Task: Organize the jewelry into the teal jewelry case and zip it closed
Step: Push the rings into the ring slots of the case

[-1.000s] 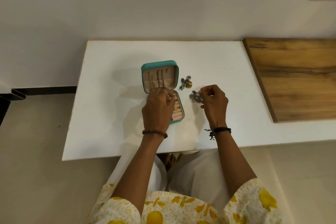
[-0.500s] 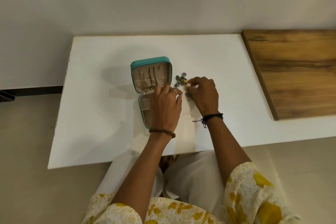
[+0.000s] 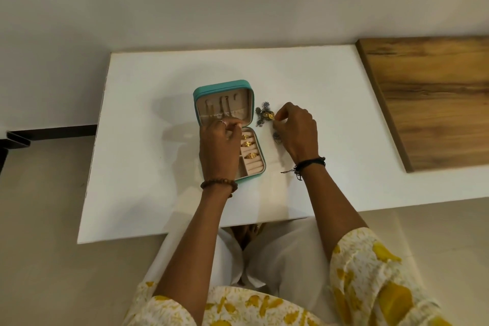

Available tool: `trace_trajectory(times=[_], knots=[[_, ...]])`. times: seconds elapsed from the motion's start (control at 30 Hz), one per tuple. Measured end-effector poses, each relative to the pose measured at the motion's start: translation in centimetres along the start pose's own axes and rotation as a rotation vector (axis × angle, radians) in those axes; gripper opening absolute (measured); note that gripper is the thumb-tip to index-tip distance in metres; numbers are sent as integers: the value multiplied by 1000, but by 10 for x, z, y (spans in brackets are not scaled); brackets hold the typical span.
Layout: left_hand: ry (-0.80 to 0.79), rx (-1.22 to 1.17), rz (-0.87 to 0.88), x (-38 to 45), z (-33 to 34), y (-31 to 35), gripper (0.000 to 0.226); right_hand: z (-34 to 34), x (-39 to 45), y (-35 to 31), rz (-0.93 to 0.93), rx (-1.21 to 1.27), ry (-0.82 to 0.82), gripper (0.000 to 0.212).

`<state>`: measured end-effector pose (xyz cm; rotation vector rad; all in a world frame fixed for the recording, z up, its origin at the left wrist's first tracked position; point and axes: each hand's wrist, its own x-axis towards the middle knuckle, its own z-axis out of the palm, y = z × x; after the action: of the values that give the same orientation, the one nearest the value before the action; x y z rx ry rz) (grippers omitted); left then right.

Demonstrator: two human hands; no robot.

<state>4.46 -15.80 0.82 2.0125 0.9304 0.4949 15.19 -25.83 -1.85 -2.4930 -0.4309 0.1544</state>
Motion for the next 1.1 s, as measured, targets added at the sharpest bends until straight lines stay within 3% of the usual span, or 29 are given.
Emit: trace_trajectory(times=[0.17,0.63,0.8,1.1], knots=[[-8,-29,-18,3,-1,-6,16,5,1,0,-5,27,-25,22],[-59,13,19,-1,8,-4,20,5,0,-4,-85,7,-60,11],[-66,3,24,-1,10,-6,20,10,1,-3,-76,84,-23,18],[-63,-3,33,0,10,-8,16,11,4,-3,-93,-19,-41,21]])
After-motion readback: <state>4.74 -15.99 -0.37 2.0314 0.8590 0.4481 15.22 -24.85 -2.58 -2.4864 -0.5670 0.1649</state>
